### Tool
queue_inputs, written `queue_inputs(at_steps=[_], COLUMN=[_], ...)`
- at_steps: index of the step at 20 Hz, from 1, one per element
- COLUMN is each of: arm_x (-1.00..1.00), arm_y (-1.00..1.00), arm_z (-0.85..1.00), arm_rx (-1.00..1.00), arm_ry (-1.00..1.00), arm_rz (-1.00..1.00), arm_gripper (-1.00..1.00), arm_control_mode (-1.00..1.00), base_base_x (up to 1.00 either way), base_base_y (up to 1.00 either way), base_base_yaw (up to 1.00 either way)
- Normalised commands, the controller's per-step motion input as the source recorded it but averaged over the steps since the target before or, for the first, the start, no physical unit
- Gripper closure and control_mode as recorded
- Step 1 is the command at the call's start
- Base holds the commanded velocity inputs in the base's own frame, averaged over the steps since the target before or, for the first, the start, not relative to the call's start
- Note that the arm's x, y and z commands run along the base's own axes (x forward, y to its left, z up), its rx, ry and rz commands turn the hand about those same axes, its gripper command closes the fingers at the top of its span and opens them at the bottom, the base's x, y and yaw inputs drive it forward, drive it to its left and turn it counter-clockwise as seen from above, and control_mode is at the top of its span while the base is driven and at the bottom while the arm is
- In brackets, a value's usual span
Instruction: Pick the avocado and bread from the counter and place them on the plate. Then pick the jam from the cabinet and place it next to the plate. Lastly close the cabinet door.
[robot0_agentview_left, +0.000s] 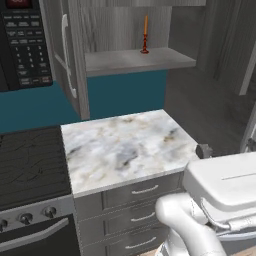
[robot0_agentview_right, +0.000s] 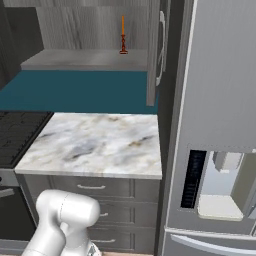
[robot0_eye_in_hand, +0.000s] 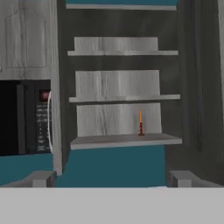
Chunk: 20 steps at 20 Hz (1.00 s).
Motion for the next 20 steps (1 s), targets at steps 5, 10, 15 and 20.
queue_inputs(at_steps=[5,10,15,20], arm_x=[0.24,0.91,1.0,0.65], arm_y=[0.68,0.38,0.33,0.59], arm_z=[0.1,-0.05,-0.22,-0.42], arm_rx=[0.04,0.01,0.0,-0.01], arm_ry=[-0.23,-0.16,-0.12,-0.15], arm_rz=[0.0,0.0,0.0,-0.1], arm_gripper=[-1.0,-1.0,-1.0,-1.0], arm_control_mode=[-1.0,-1.0,-1.0,-1.0], base_base_x=[0.0,0.0,0.0,0.0], base_base_y=[0.0,0.0,0.0,0.0], base_base_yaw=[0.0,0.0,0.0,0.0])
